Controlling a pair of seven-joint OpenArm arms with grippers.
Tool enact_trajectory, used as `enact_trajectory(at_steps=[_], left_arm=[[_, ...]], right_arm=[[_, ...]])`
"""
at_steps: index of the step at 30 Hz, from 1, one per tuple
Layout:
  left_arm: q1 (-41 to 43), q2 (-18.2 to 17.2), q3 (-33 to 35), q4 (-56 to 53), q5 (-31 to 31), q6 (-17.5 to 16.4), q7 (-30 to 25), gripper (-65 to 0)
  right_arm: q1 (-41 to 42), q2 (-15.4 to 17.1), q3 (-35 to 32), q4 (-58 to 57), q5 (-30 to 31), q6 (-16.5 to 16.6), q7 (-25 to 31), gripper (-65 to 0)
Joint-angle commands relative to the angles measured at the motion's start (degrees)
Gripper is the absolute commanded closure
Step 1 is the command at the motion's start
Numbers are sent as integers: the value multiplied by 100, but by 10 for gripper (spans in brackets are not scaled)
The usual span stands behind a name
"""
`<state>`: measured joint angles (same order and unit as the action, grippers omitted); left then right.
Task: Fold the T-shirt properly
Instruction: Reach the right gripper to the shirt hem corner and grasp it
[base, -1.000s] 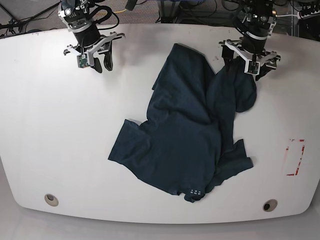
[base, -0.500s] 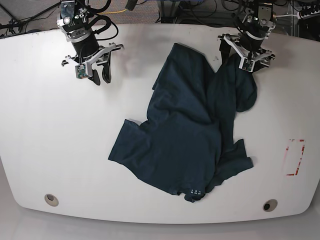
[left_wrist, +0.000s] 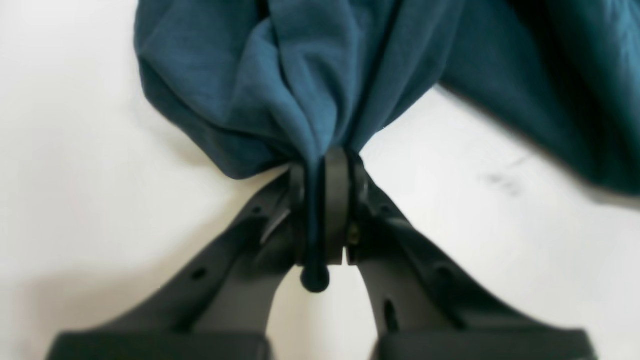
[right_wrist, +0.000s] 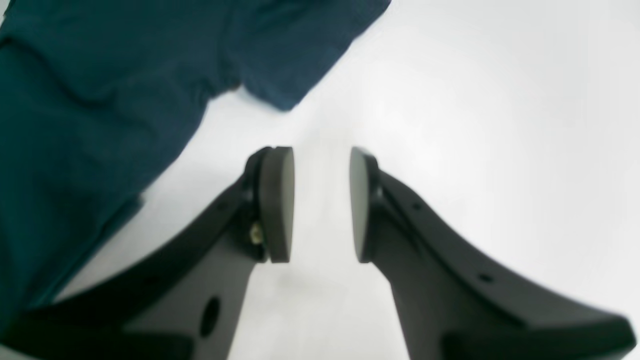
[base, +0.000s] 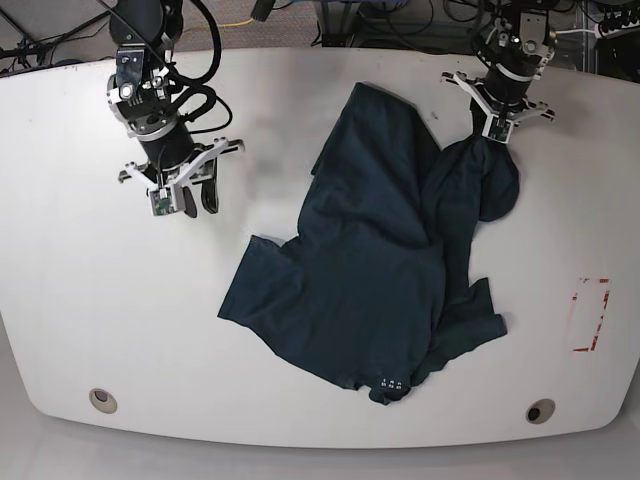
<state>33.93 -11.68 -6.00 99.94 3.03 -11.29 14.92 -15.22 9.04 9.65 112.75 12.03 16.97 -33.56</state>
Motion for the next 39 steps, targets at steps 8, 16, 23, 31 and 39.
enact_trajectory(at_steps=[8, 16, 23, 31, 39], left_arm=[[462, -41, -565, 384, 106, -264, 165, 0], [470, 320, -1488, 402, 124, -1003, 174, 0], [470, 390, -1743, 402, 115, -1267, 456, 0], [453, 390, -1857, 393, 97, -1267, 649, 0], [453, 461, -1971, 384, 97, -1275, 649, 0]], right_arm=[[1465, 68, -688, -1178, -21, -5, -33, -190], [2775, 24, -1347, -2602, 23, -5, -33, -466], [4076, -266, -1646, -4492, 32, 145, 2, -474], [5096, -574, -1646, -6479, 32, 769, 556, -474], [5465, -609, -1646, -7631, 23, 769, 1321, -474]])
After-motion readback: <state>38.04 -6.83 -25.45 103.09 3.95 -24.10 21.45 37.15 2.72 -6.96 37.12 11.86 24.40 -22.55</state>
